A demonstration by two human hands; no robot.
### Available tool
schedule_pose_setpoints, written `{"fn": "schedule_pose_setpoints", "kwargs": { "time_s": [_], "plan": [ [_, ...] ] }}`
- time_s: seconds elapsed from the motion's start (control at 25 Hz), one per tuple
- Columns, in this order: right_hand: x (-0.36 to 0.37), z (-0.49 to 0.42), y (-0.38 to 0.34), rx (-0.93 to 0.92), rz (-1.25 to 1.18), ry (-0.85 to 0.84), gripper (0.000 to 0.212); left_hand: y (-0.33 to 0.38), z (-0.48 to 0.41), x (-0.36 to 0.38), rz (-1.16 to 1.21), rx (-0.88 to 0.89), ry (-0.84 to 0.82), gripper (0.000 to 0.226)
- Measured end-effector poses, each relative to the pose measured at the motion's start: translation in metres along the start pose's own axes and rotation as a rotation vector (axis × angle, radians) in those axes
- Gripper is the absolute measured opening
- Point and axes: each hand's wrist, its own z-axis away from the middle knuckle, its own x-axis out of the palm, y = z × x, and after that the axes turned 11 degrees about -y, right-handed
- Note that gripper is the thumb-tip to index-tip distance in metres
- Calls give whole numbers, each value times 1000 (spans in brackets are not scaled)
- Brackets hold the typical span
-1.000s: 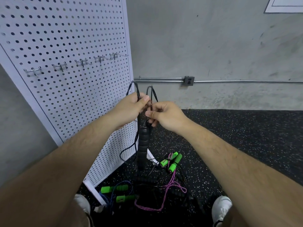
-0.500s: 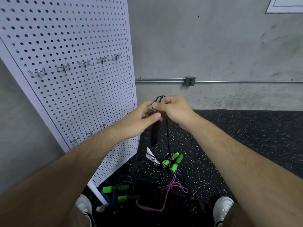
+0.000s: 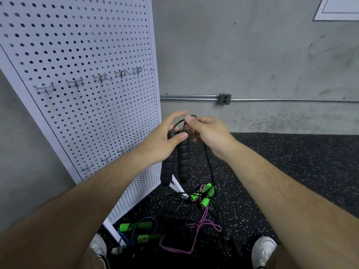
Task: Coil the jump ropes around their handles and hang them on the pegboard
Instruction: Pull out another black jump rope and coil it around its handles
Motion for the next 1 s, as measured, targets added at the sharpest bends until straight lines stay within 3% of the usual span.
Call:
{"fn": "schedule_pose_setpoints", "kwargs": {
  "time_s": [0.12,0.16,0.32,0.44,0.52,0.68,0.88,1.0],
  "plan": [
    [4,8,1,55,206,14,15,-2,-4,-3,4,12,71,32],
    [7,12,0,61,264,-7,23,-2,-5,-2,24,9,93,29],
    [28,34,5,-1,584,-143,94,1,-10,1,84,4,230,21],
    [40,39,13,-37,915,-72,117,4,-11,1,170,-27,295,19],
    [44,37,17,-36,996,-14,111,4,-11,2,193,-36,314,18],
    [38,35,14,-43,1035,42,76,-1,-10,-2,65,-15,258,22],
    [10,29,11,-70,1178,36,76,-21,-5,-13,-581,0,214,51],
    [0,27,11,-145,1234,-51,81,-23,-3,-21,-813,148,-4,90]
  ]
}}
